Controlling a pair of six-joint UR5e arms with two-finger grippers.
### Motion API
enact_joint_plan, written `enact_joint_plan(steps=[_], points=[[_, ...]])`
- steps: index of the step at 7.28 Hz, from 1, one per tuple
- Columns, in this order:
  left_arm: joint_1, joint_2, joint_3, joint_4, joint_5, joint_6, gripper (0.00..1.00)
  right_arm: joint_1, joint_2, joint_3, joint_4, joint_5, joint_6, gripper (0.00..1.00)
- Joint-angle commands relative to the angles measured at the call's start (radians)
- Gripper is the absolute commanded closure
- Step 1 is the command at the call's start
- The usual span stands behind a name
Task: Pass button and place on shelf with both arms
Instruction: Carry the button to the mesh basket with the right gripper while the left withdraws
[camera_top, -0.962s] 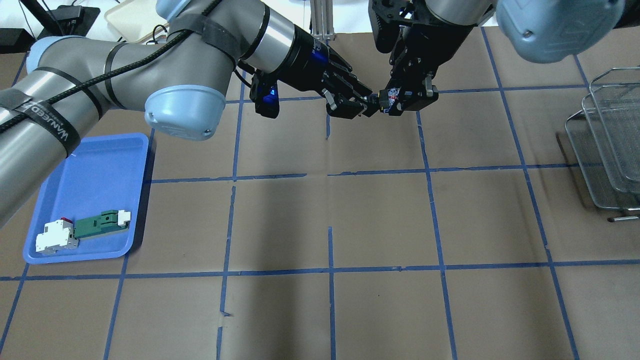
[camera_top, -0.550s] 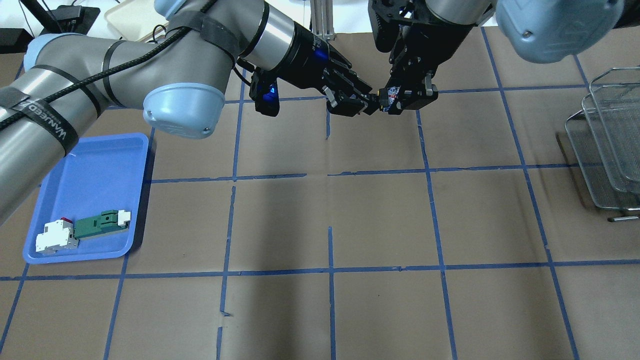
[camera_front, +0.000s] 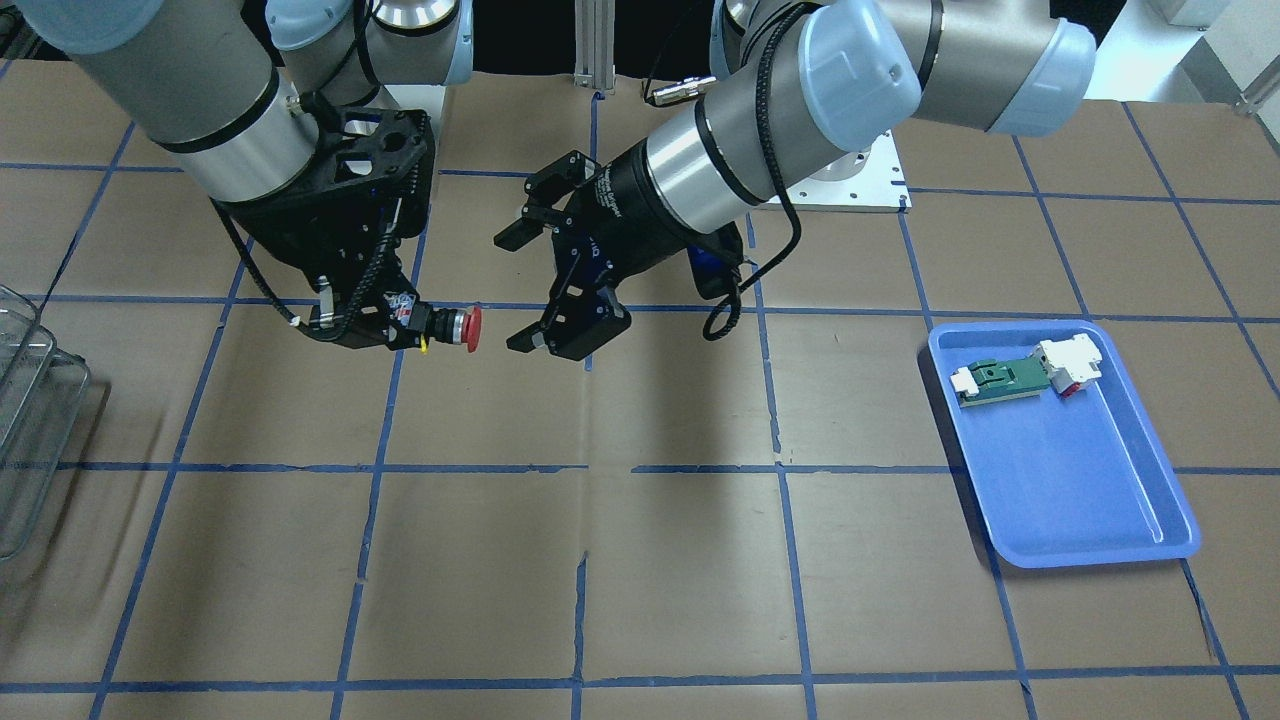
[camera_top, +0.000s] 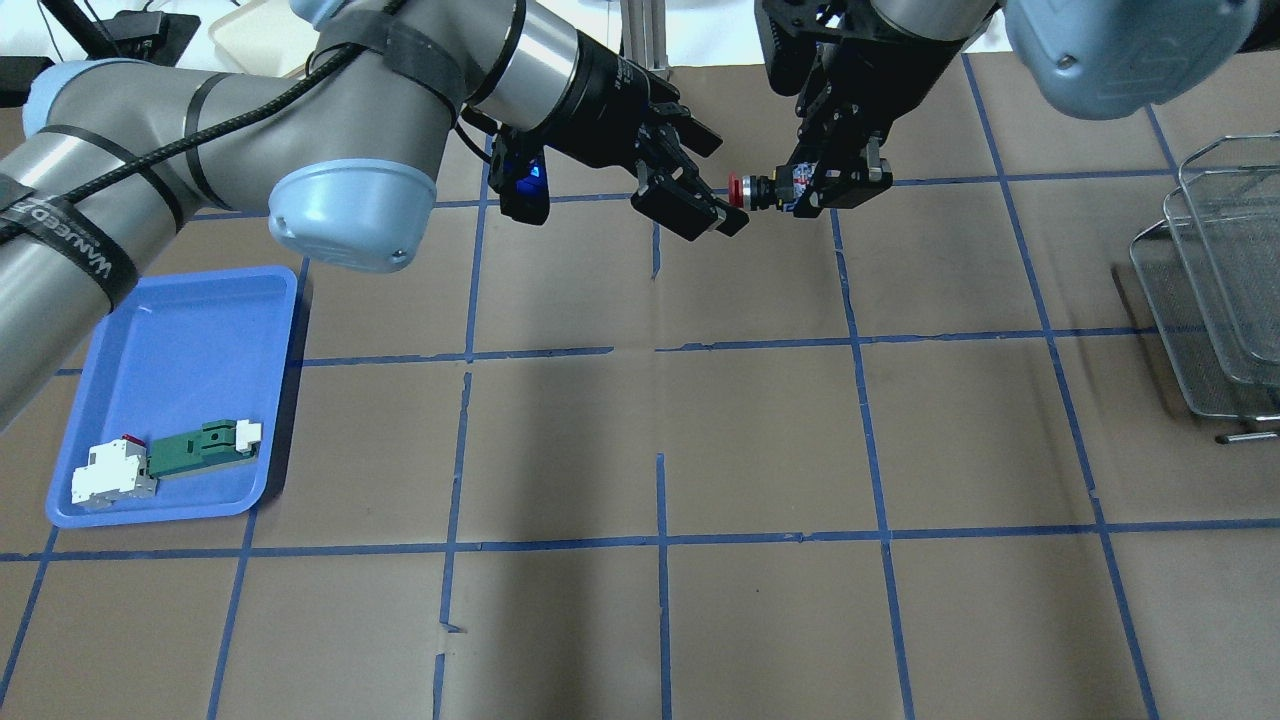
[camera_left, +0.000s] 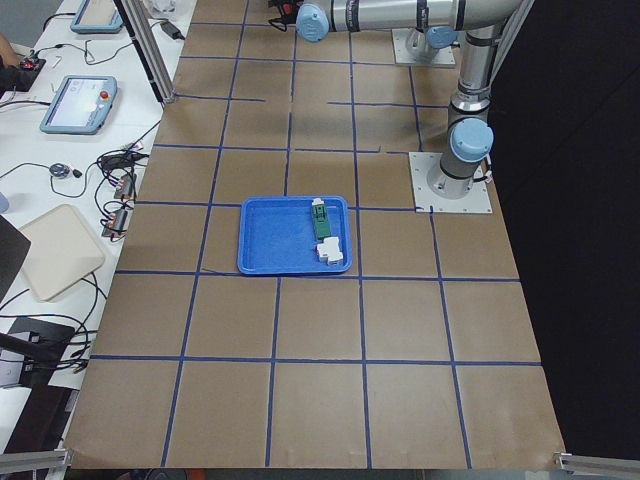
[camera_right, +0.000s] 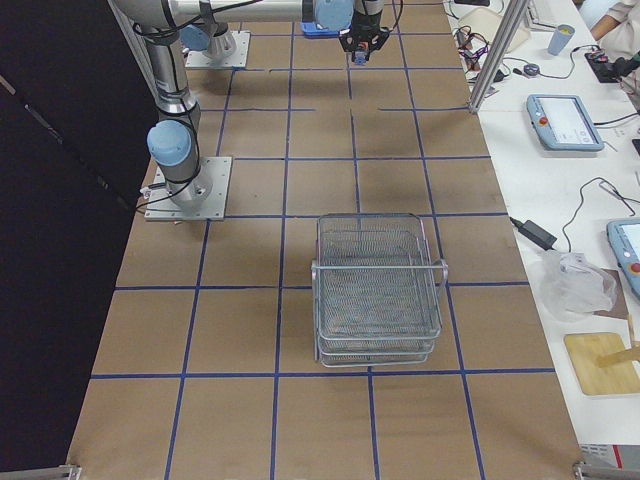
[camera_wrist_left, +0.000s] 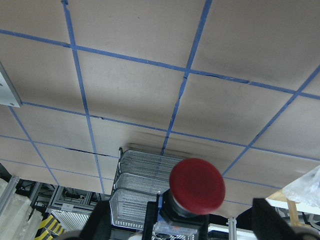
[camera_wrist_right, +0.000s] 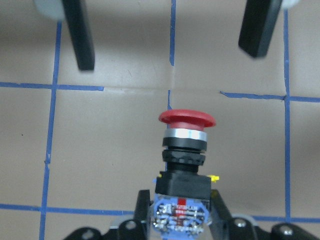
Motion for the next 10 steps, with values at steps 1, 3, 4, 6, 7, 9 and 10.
enact_joint_plan(steps=[1,3,4,6,7,9,10], points=[[0.115,0.017,-0.014,-0.016,0.129,0.250,0.03,-0.147,0.005,0.012,-0.020,-0.022,-0.062,1.00],[0.202,0.017,-0.021,-0.117,0.283,0.581,0.02,-0.310,0.057,0.018,-0.115,-0.072,-0.167,1.00],[0.227,0.022,-0.021,-0.145,0.384,0.711,0.01,-0.391,0.071,0.018,-0.120,-0.080,-0.177,1.00],[0.255,0.068,-0.017,-0.257,0.568,0.965,0.00,-0.552,0.105,0.021,-0.123,-0.106,-0.336,1.00],[0.262,0.095,-0.009,-0.279,0.642,1.090,0.00,-0.640,0.126,0.020,-0.141,-0.135,-0.476,1.00],[0.269,0.146,0.006,-0.357,0.655,1.408,0.00,-0.772,0.188,0.020,-0.207,-0.143,-0.667,1.00],[0.269,0.172,0.008,-0.365,0.656,1.667,0.00,-0.785,0.200,0.020,-0.222,-0.199,-0.686,1.00]])
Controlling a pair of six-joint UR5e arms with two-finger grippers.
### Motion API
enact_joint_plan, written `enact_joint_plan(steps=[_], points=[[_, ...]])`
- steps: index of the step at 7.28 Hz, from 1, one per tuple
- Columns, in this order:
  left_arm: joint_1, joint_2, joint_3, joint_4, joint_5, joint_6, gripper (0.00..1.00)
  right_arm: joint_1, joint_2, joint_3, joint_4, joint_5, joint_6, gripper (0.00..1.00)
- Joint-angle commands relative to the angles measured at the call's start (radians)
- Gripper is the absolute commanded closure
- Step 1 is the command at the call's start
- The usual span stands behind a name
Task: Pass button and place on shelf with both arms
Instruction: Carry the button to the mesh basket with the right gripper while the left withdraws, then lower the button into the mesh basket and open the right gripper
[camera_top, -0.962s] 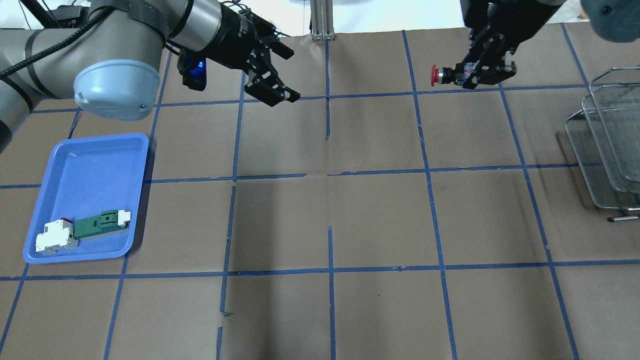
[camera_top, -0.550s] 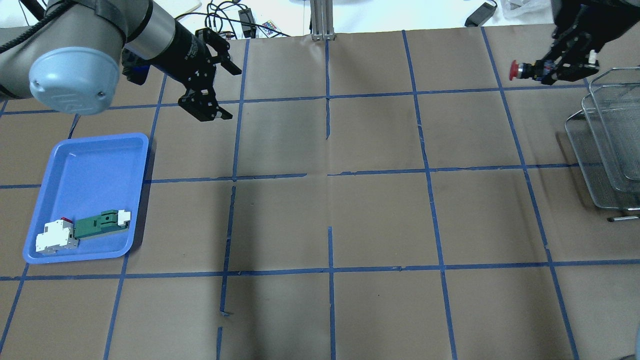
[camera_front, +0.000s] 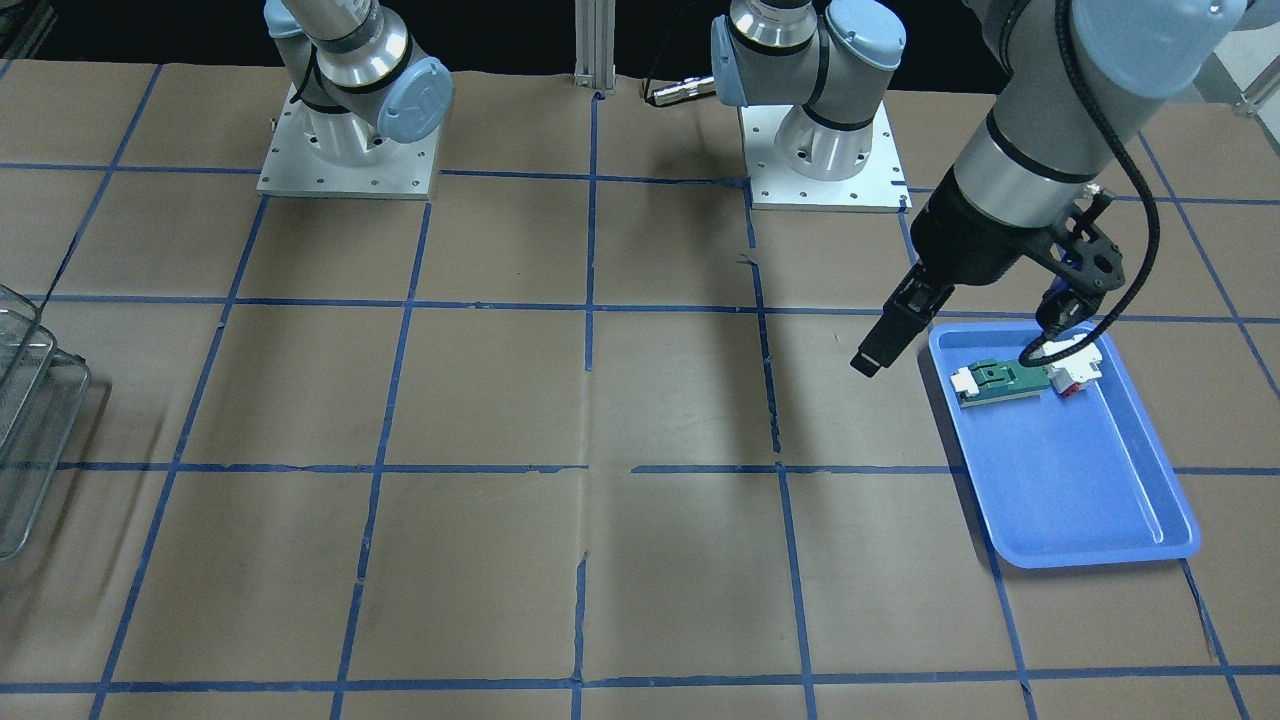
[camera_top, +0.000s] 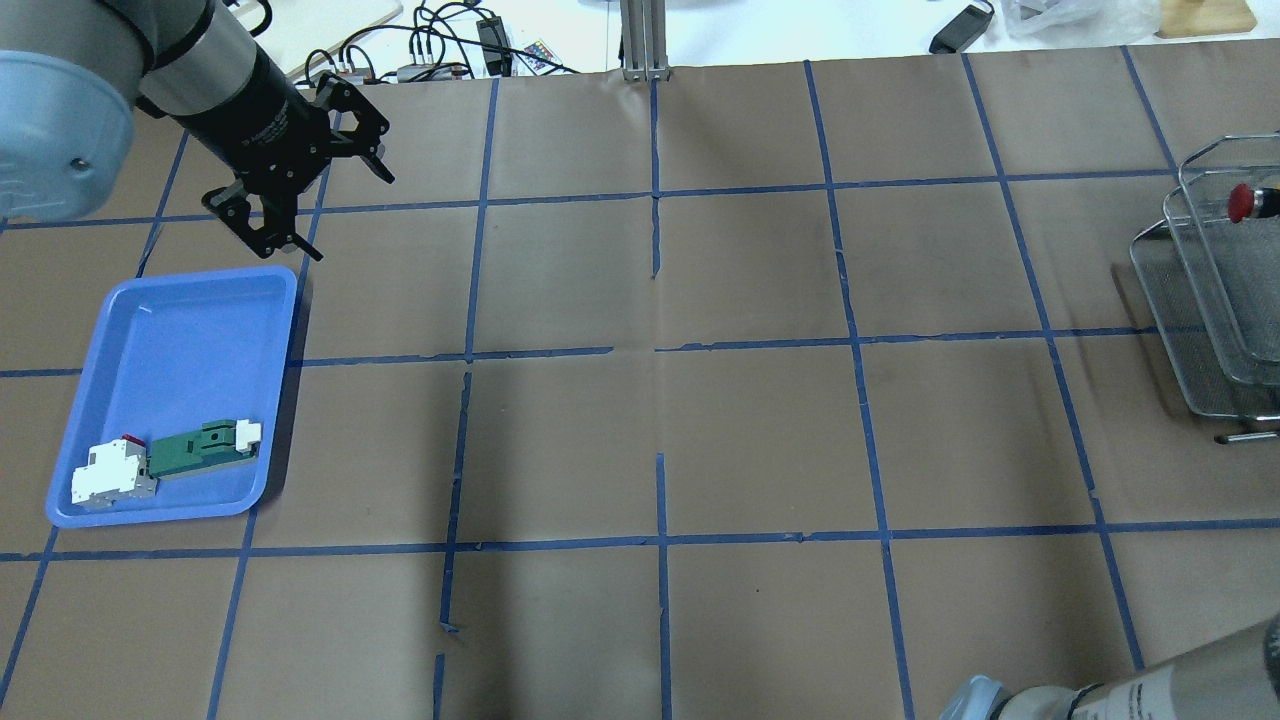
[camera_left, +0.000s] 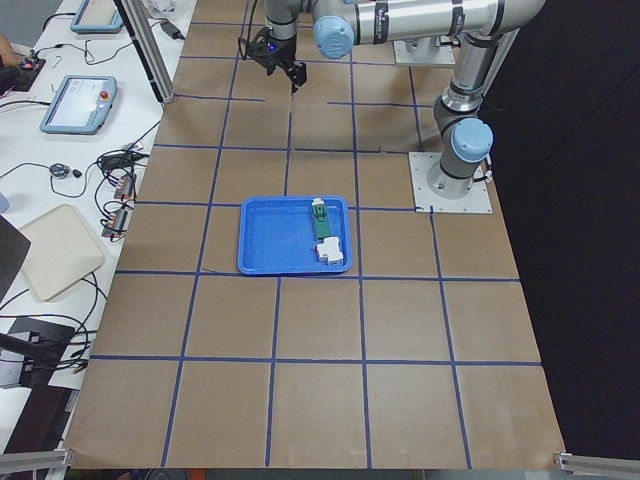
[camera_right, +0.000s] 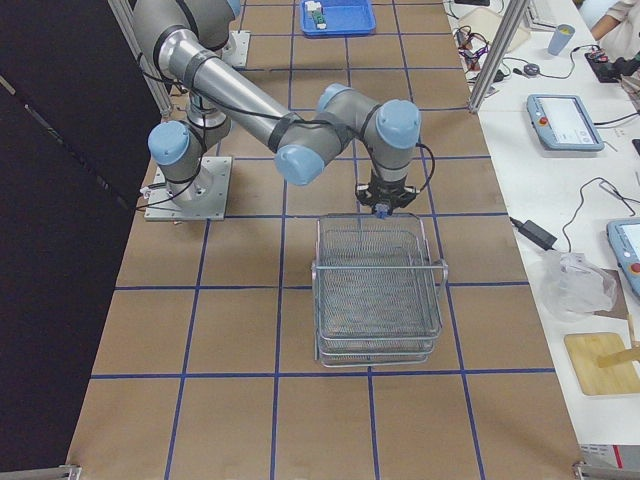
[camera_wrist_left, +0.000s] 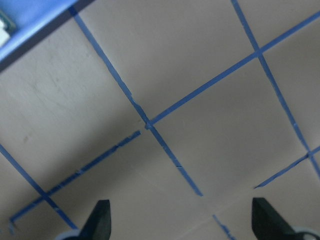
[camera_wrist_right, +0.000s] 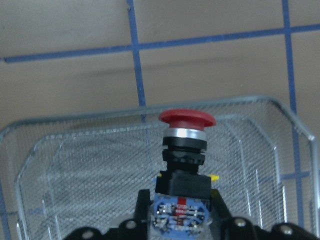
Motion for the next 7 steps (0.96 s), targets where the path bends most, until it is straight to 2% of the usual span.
enact_joint_plan(steps=[1,2,3,4,5,6,7], points=[[-0.002,0.056,0.002,-0.032,0.006,0.421,0.00,-0.040,0.028,0.003,-0.026,-0.056,-0.058,1.00],[-0.009,0.085,0.005,-0.042,0.003,0.439,0.00,-0.040,0.040,0.008,-0.028,-0.056,-0.048,1.00],[-0.011,0.095,-0.025,-0.063,0.011,0.447,0.00,-0.038,0.037,0.015,-0.019,-0.052,-0.041,0.63],[0.006,0.095,-0.043,-0.107,0.078,0.526,0.00,-0.035,0.031,0.023,-0.013,-0.056,-0.029,0.37],[0.000,0.098,-0.074,-0.123,0.154,0.694,0.00,-0.034,0.028,0.024,-0.010,-0.056,-0.015,0.21],[0.001,0.116,-0.099,-0.150,0.170,0.724,0.00,-0.031,0.021,0.024,-0.008,-0.052,-0.003,0.12],[0.001,0.139,-0.093,-0.193,0.175,0.738,0.00,-0.026,-0.010,0.026,0.053,-0.043,0.000,0.11]])
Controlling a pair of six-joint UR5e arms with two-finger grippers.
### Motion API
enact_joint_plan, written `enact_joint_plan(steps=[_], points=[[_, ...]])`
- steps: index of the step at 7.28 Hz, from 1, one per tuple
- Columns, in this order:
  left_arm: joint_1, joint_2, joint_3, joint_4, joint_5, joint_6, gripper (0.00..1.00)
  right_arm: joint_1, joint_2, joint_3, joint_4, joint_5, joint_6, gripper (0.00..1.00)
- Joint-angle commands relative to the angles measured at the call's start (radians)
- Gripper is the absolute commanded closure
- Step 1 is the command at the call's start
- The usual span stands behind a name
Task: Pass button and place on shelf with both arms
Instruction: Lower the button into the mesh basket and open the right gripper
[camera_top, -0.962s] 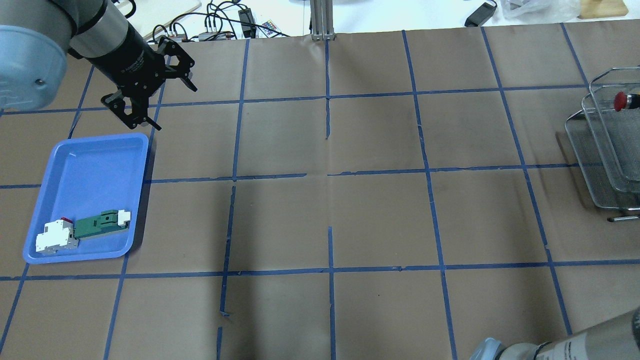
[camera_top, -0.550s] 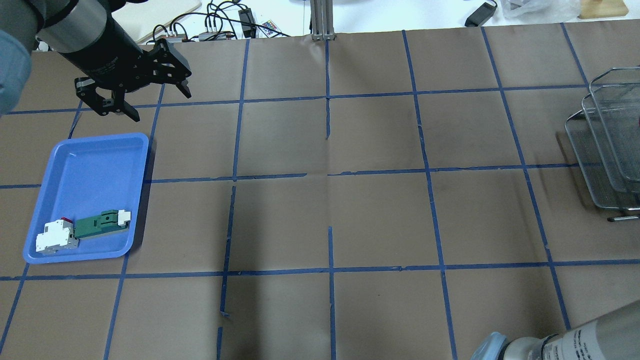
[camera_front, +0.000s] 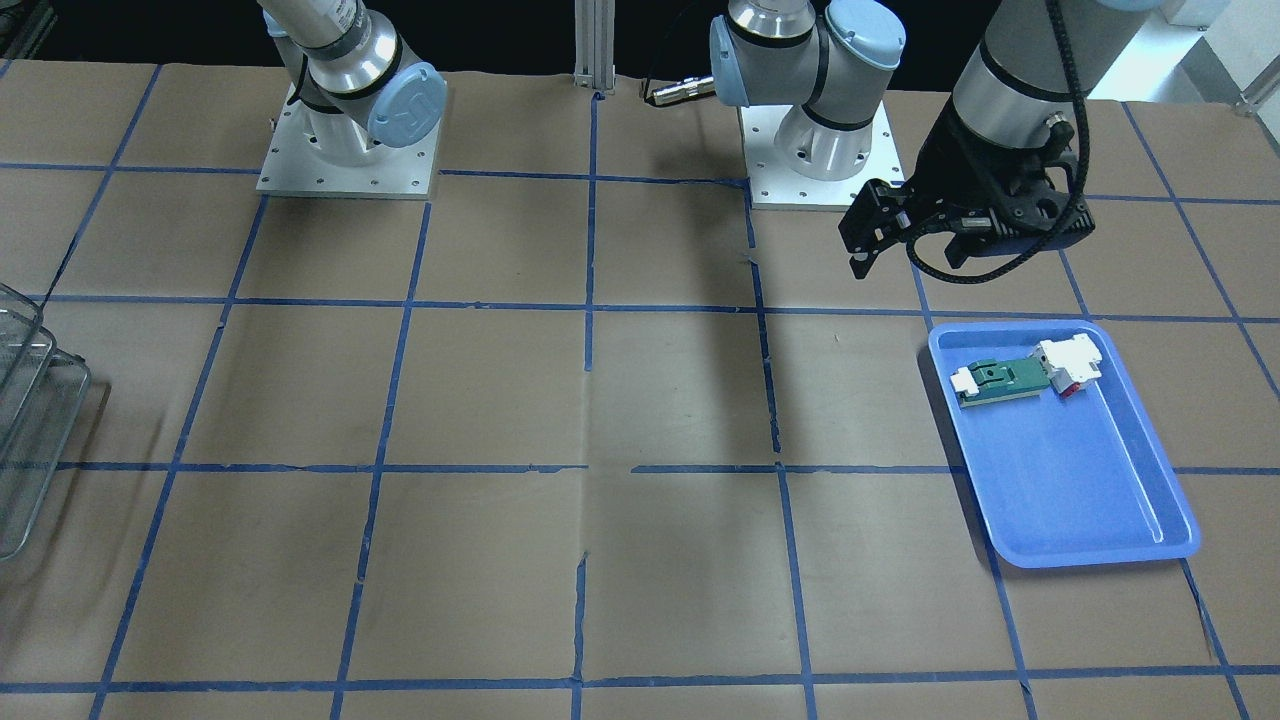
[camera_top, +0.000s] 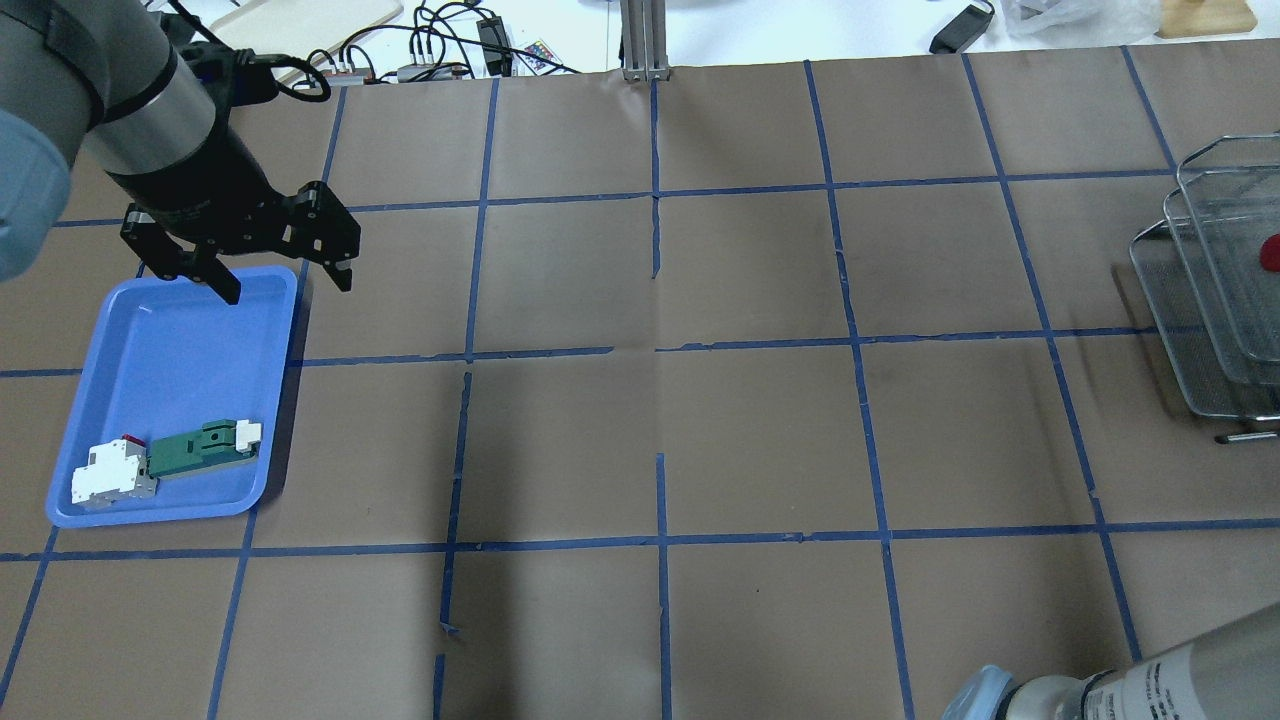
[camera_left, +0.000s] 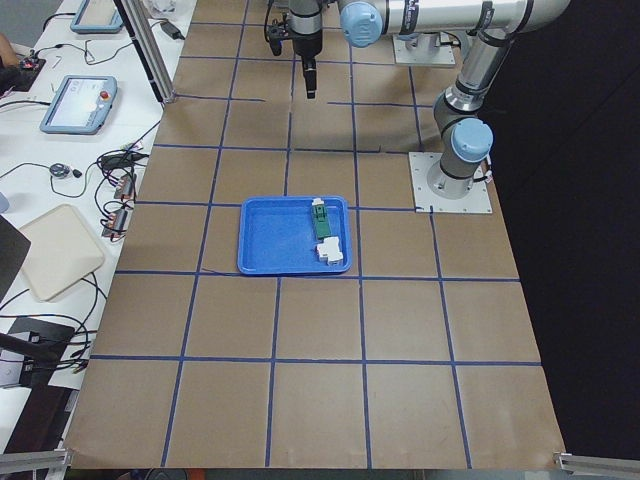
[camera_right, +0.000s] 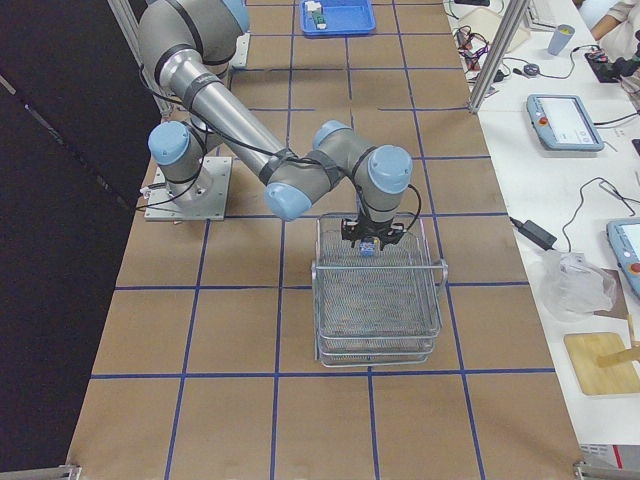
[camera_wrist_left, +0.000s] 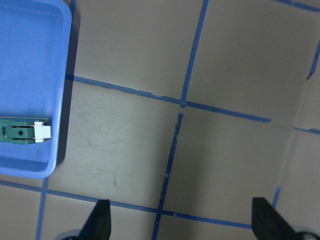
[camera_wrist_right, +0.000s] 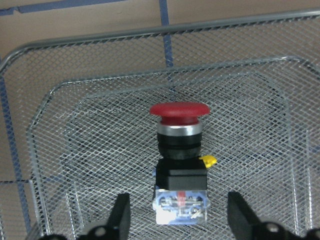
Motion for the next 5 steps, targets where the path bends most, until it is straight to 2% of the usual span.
enact_joint_plan(steps=[1,4,5], points=[[0.002,0.049,-0.012,-0.050,0.006,0.083,0.00,0.040,-0.069,0.005,0.075,0.010,0.076,0.10],[0.005,0.058,-0.006,-0.046,0.002,0.193,0.00,0.279,-0.223,0.012,0.234,-0.001,0.486,0.10],[0.002,0.067,-0.006,-0.049,-0.042,0.190,0.00,0.386,-0.252,0.014,0.239,-0.002,0.664,0.09]])
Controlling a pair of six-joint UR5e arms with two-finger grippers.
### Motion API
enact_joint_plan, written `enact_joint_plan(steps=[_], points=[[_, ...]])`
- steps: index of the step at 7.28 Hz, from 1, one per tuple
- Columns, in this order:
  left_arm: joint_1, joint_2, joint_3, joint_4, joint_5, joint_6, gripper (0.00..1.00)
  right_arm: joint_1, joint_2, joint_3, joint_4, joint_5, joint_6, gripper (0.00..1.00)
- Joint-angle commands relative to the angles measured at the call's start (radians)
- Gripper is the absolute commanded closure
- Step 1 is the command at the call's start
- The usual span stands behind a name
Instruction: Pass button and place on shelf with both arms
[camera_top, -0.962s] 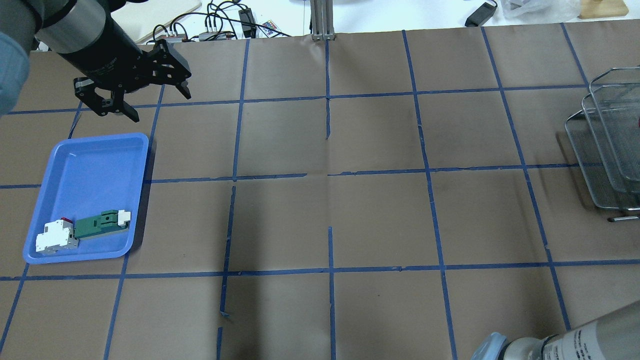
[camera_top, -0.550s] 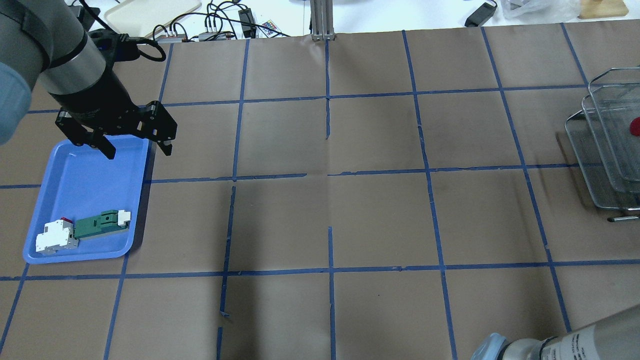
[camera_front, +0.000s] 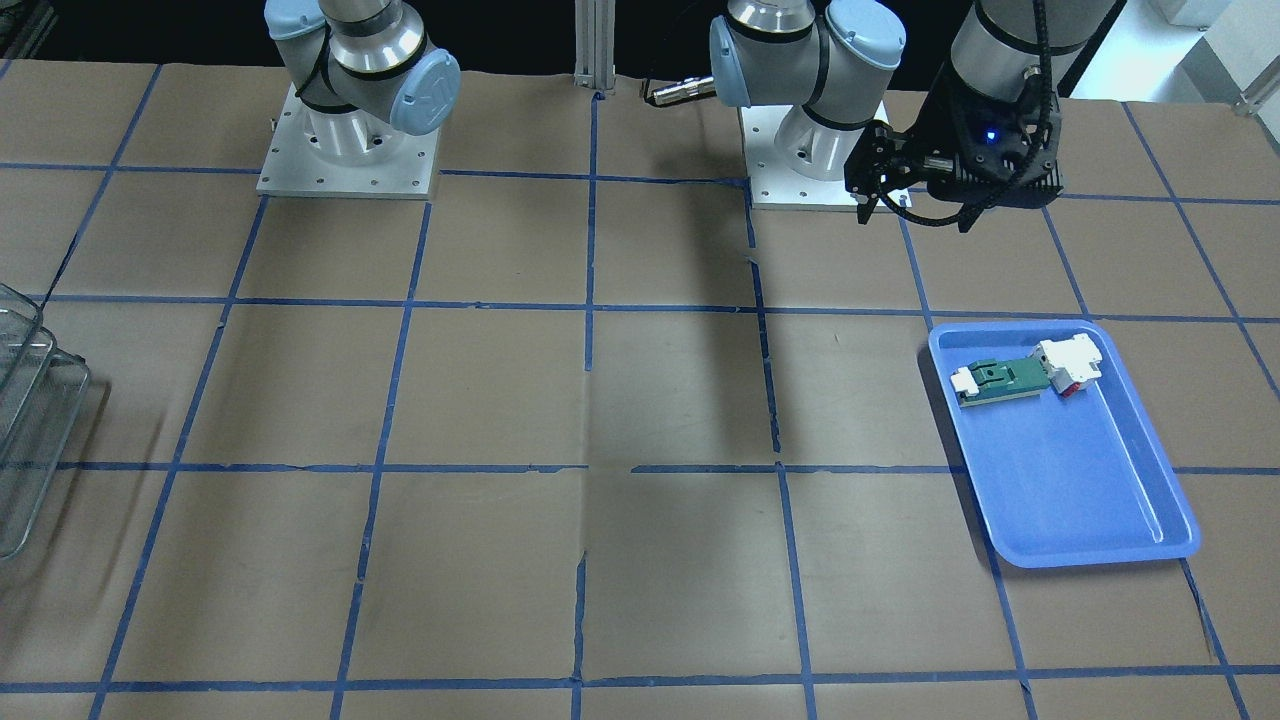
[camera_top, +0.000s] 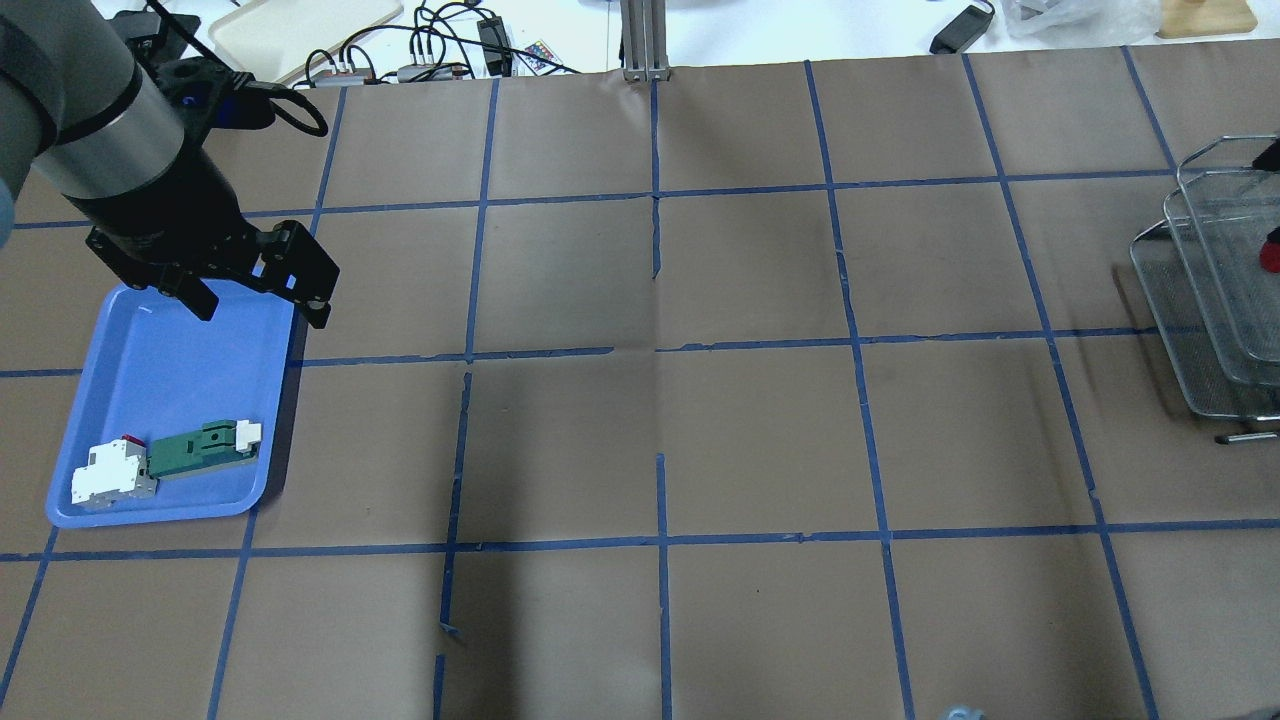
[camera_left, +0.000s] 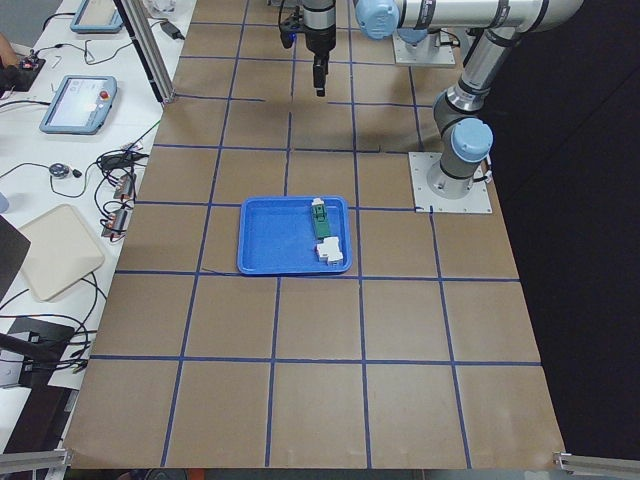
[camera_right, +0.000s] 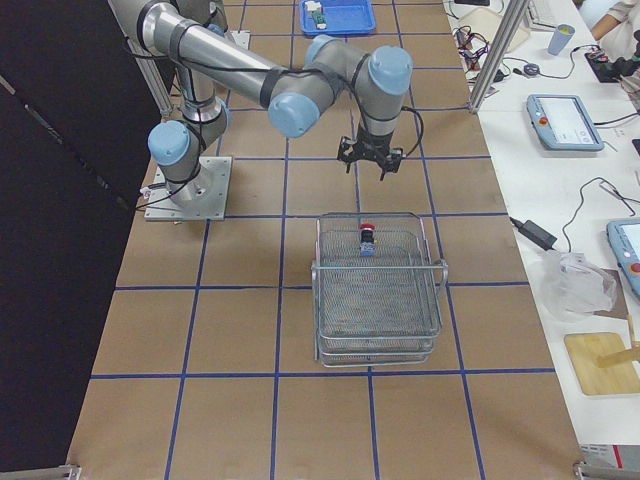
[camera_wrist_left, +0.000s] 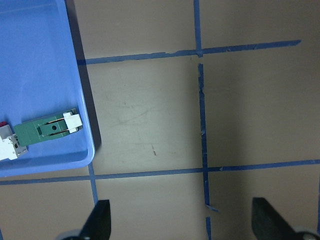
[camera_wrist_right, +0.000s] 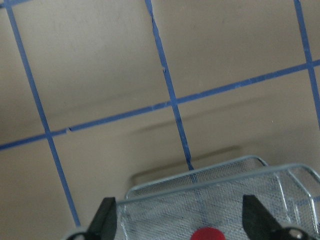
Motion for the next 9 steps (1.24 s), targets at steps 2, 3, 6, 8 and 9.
enact_joint_plan(steps=[2,3,6,8,9], points=[[-0.002,0.019,-0.013,-0.004,-0.044,0.005,0.00,0.354,-0.087,-0.012,0.023,-0.007,0.518,0.09],[-0.001,0.020,-0.010,-0.004,-0.052,0.005,0.00,0.454,-0.085,-0.015,0.011,-0.022,0.719,0.09],[0.002,0.020,-0.013,-0.002,-0.041,0.006,0.00,0.502,-0.047,-0.075,0.000,-0.023,1.195,0.00],[0.001,0.020,-0.013,-0.002,-0.044,0.005,0.00,0.473,-0.053,-0.060,0.012,-0.025,1.437,0.00],[0.001,0.020,-0.012,-0.001,-0.046,0.005,0.00,0.475,-0.053,-0.060,0.010,-0.027,1.545,0.00]])
